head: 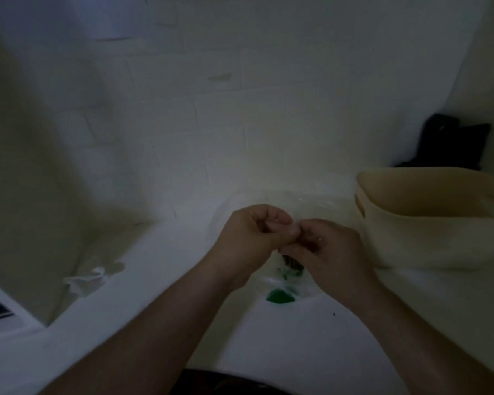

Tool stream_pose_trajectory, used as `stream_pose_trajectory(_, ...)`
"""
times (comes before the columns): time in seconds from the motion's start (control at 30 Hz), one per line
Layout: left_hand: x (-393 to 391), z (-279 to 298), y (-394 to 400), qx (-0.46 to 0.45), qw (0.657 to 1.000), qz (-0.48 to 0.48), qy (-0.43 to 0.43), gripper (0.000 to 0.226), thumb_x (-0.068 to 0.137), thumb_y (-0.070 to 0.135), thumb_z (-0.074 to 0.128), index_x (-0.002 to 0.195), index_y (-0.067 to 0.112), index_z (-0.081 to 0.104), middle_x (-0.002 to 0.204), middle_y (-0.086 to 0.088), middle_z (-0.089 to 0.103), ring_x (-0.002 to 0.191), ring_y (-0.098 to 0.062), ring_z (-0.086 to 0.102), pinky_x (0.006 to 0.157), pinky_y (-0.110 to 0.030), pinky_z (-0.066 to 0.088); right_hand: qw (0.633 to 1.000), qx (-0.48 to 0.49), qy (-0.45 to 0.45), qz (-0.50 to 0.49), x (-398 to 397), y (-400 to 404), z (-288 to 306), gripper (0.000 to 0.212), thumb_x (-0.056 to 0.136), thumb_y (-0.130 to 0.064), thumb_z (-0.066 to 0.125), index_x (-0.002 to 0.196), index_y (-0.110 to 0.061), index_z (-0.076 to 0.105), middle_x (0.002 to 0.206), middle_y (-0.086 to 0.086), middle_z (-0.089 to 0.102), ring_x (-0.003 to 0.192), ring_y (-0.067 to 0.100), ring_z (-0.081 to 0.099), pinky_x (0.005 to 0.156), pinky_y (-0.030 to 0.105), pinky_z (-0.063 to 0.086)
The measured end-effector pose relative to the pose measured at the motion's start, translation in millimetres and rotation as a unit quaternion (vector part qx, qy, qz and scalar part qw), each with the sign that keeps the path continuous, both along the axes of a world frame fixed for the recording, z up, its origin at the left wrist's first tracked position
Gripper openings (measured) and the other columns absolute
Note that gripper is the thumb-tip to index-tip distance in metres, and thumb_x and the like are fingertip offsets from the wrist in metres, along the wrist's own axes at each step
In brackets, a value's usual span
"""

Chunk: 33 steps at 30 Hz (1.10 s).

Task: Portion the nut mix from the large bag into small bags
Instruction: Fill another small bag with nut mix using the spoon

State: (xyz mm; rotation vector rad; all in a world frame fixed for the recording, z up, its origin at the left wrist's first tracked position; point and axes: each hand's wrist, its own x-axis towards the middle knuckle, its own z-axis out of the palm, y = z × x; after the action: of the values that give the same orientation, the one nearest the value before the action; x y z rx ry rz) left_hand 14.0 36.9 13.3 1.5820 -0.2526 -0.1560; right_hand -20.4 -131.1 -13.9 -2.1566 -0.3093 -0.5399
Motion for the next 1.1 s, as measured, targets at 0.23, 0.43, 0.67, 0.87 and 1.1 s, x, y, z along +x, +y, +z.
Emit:
stream_pose_trajectory(0.23,5.2,-17.4,0.9,0.147,0.983,0.034,-0.103,0.01,0.091,0.011,0.078,0.097,0.018,0.073,0.085,-0.006,0.076,0.077,-0.015,0.071,0.082,-0.034,0.062,0.999,0.039,-0.004,-0.021,4.1,-14.4,-20.6,0.026,0.096,-0.024,0.072,0.075,-0.039,0.068,0.07,-0.018,0.069,0.065,0.005,0.066,0.06,0.01,0.045)
stream_pose_trajectory(0.43,6.0,-32.5,-5.1,0.356,0.817,0.024,-0.453,0.047,0.08,0.028,0.067,0.126,0.022,0.071,0.12,0.001,0.061,0.113,-0.012,0.052,0.1,-0.021,0.038,0.998,0.013,0.0,-0.063,4.4,-21.0,-28.7,0.03,0.092,-0.024,0.074,0.067,-0.035,0.061,0.065,-0.018,0.063,0.061,0.004,0.061,0.054,0.008,0.039)
stream_pose_trajectory(0.67,17.6,-41.5,-10.0,0.393,0.804,-0.046,-0.444,0.081,0.077,0.061,0.079,0.145,0.021,0.057,0.143,0.007,0.062,0.145,-0.016,0.043,0.121,-0.043,0.033,0.992,0.099,0.073,-0.002,0.8,-30.8,-24.9,0.028,0.094,-0.021,0.071,0.067,-0.027,0.067,0.062,-0.011,0.064,0.056,0.003,0.056,0.054,0.012,0.04)
stream_pose_trajectory(0.87,14.1,-27.0,-6.0,0.345,0.862,-0.028,-0.371,0.062,0.076,0.054,0.087,0.131,0.03,0.069,0.121,0.015,0.071,0.109,0.003,0.06,0.095,-0.003,0.039,0.996,0.074,0.053,0.01,1.3,-51.6,-16.5,0.021,0.101,-0.036,0.063,0.083,-0.029,0.073,0.075,-0.009,0.068,0.071,0.011,0.063,0.063,0.029,0.049)
stream_pose_trajectory(1.1,26.7,-16.3,6.6,0.447,0.877,-0.024,-0.173,0.067,0.085,0.083,0.048,0.117,0.032,0.075,0.096,0.014,0.075,0.087,0.001,0.068,0.081,-0.024,0.056,0.935,-0.306,0.18,0.03,7.8,-79.3,-25.9,0.066,0.094,0.005,0.046,0.126,-0.048,0.069,0.116,-0.006,0.057,0.104,0.021,0.06,0.083,0.03,0.046)
